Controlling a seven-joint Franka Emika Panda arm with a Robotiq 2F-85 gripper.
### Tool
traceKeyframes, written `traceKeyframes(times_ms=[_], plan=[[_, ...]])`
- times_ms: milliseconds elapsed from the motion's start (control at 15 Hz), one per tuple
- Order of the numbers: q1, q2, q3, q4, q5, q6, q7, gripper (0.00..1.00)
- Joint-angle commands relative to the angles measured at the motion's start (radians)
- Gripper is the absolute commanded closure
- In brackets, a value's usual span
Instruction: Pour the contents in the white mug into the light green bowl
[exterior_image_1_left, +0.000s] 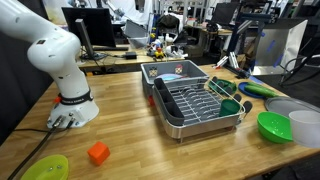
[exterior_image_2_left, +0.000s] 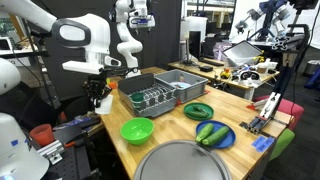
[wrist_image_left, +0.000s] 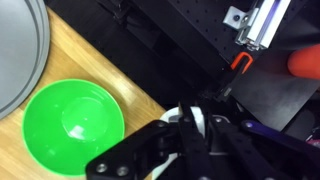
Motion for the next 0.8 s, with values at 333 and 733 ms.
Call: traceKeyframes(times_ms=[333,733], plan=[[-0.003,-0.051,-0.053,0.001,0.113,-0.042,0.014,0.91],[-0.004,-0.051,-0.058,0.001,0.125,-0.042,0.014,0.91]])
